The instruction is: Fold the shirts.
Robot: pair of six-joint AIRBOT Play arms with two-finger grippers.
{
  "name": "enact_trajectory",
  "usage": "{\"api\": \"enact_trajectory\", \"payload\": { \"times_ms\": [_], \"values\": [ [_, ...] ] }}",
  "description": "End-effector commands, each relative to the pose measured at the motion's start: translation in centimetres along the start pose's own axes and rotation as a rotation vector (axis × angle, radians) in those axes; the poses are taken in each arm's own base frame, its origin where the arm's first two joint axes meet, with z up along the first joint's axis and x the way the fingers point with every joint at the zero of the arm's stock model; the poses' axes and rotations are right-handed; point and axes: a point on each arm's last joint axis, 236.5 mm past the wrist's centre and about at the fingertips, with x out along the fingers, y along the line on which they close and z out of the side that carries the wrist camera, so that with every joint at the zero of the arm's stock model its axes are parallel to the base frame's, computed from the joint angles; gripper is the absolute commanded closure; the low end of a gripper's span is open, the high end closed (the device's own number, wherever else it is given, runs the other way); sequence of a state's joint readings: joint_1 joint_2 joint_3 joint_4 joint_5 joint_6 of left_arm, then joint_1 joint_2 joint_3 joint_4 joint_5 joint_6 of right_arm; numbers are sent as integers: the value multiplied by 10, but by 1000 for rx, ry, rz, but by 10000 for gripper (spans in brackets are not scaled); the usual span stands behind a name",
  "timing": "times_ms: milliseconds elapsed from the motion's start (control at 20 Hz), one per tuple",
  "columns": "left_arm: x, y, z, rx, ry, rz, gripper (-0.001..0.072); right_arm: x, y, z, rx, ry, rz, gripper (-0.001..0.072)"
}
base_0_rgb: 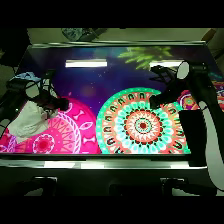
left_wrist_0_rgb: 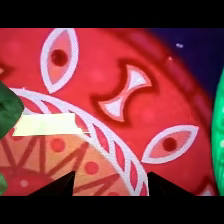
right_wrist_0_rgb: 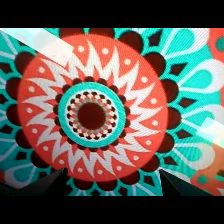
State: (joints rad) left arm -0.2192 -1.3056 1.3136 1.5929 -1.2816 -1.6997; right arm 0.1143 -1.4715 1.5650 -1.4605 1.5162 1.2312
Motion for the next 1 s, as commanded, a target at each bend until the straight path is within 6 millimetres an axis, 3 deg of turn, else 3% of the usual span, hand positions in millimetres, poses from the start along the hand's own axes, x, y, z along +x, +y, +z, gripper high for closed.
{"api": "enact_trajectory", "payload": {
  "times_ms": [0, 350, 550, 600, 650, 750, 800, 850, 950],
  "values": [
    [0, 0, 0, 1, 1, 0, 172, 0, 0, 0, -1, 1, 0, 31],
    [1, 0, 0, 0, 2, 0, 173, 0, 0, 0, -1, 1, -2, 31],
    [1, -1, 3, 0, -11, -2, 163, -2, -24, 23, -9, -96, -102, 28],
    [0, 0, 5, 1, -19, 0, 16, -3, -27, 29, -15, -123, -119, 25],
    [-4, 7, 10, -1, -32, 20, -13, -4, -29, 34, -39, -141, -127, 19],
    [-22, 44, 20, -42, -55, 99, -13, -4, -29, 35, -74, -145, -131, 19],
    [-32, 74, 22, -104, -55, 136, -13, -4, -29, 34, -79, -138, -130, 19],
    [-39, 107, 16, -188, -42, 162, -13, -3, -27, 30, -78, -121, -122, 21],
    [-44, 172, -17, -383, 35, 204, -13, -2, -26, 26, -77, -104, -114, 42]
  ]
}}
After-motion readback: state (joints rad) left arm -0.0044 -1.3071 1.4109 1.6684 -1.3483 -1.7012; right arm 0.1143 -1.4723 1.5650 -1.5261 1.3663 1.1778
